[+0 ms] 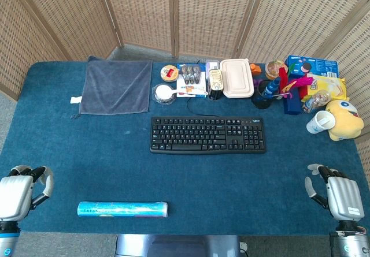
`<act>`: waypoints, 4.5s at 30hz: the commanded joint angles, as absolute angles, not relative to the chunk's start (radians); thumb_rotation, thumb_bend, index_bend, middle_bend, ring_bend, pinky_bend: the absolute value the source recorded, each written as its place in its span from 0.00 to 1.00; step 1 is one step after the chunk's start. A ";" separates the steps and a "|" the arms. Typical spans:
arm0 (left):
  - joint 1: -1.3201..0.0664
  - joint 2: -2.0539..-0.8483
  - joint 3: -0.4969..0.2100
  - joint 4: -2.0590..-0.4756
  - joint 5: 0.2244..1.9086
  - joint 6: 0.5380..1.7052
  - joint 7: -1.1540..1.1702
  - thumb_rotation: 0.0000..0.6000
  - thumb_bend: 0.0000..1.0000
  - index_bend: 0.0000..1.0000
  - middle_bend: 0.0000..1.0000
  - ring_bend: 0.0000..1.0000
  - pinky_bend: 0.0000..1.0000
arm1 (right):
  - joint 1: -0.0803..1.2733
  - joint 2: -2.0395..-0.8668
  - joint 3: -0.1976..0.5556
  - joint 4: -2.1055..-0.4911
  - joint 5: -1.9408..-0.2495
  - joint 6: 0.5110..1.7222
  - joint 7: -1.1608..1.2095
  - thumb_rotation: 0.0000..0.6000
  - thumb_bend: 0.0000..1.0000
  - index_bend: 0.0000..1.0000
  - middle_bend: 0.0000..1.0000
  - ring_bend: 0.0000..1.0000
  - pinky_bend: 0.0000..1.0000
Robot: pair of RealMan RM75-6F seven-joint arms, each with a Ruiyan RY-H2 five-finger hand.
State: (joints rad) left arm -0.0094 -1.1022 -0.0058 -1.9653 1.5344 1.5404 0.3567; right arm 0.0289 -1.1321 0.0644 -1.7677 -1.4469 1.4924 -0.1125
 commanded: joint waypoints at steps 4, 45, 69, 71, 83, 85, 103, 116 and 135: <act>-0.011 -1.103 -0.004 -1.963 1.533 1.535 0.355 0.00 0.46 0.46 0.58 0.53 0.30 | 0.031 -1.134 0.065 -1.767 -1.441 1.486 -0.111 0.00 0.50 0.31 0.41 0.42 0.40; -0.193 -0.997 -0.120 -2.071 1.427 1.387 0.425 0.00 0.46 0.46 0.58 0.53 0.30 | 0.612 -1.172 0.177 -1.640 -1.111 0.775 -0.210 0.00 0.62 0.40 0.73 0.77 0.53; -0.214 -1.019 -0.098 -2.063 1.406 1.386 0.444 0.00 0.46 0.46 0.58 0.53 0.30 | 0.688 -1.284 0.094 -1.468 -0.975 0.760 -0.356 0.00 0.62 0.40 0.73 0.77 0.52; -0.215 -1.021 -0.097 -2.060 1.406 1.386 0.443 0.00 0.46 0.46 0.58 0.53 0.30 | 0.691 -1.289 0.091 -1.461 -0.971 0.760 -0.359 0.00 0.62 0.40 0.73 0.77 0.53; -0.220 -1.024 -0.090 -2.050 1.402 1.387 0.438 0.00 0.46 0.46 0.58 0.53 0.30 | 0.701 -1.301 0.070 -1.439 -0.947 0.755 -0.368 0.00 0.62 0.40 0.74 0.78 0.53; -0.220 -1.024 -0.089 -2.051 1.403 1.389 0.438 0.00 0.46 0.46 0.58 0.53 0.30 | 0.701 -1.302 0.067 -1.435 -0.945 0.755 -0.367 0.00 0.62 0.40 0.74 0.78 0.53; -0.220 -1.023 -0.084 -2.045 1.402 1.400 0.431 0.00 0.46 0.46 0.58 0.53 0.30 | 0.714 -1.307 0.059 -1.430 -0.928 0.766 -0.378 0.00 0.62 0.39 0.74 0.78 0.53; -0.175 -1.030 -0.046 -2.027 1.439 1.449 0.397 0.00 0.46 0.46 0.58 0.53 0.30 | 0.615 -1.141 0.103 -1.678 -1.003 0.960 -0.267 0.00 0.60 0.37 0.56 0.66 0.52; -0.001 -1.106 0.083 -1.891 1.580 1.600 0.239 0.00 0.46 0.46 0.58 0.53 0.30 | 0.242 -1.164 -0.005 -1.771 -1.367 1.496 -0.091 0.00 0.54 0.33 0.37 0.43 0.39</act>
